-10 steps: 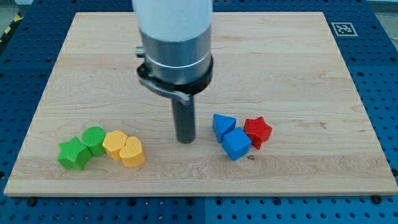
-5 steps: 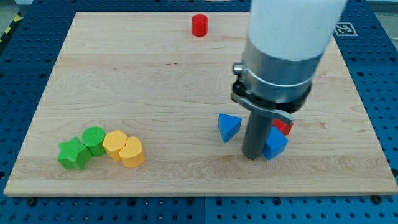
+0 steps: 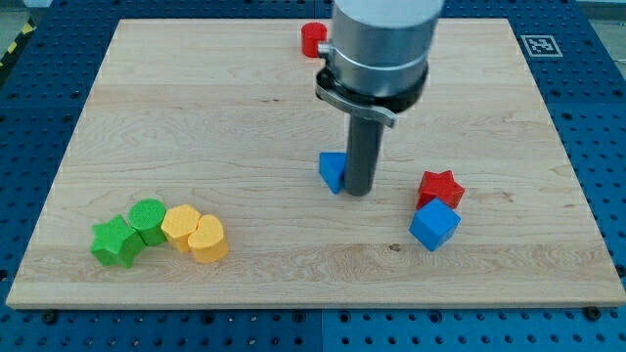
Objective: Slide blue triangle to the top center
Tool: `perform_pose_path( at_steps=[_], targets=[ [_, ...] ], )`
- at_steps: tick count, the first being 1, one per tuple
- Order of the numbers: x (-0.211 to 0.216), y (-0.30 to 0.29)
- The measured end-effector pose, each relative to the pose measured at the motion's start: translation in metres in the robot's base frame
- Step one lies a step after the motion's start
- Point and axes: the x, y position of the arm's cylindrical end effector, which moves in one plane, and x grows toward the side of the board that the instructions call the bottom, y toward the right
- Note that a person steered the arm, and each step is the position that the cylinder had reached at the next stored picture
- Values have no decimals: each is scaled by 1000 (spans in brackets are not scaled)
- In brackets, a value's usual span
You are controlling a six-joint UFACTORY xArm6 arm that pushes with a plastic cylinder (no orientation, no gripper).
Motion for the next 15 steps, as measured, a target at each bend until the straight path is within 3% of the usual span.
perform_pose_path(
  at_steps=[4, 8, 15],
  targets=[
    [-7, -51],
    [-41, -93],
    [-136, 24]
  ],
)
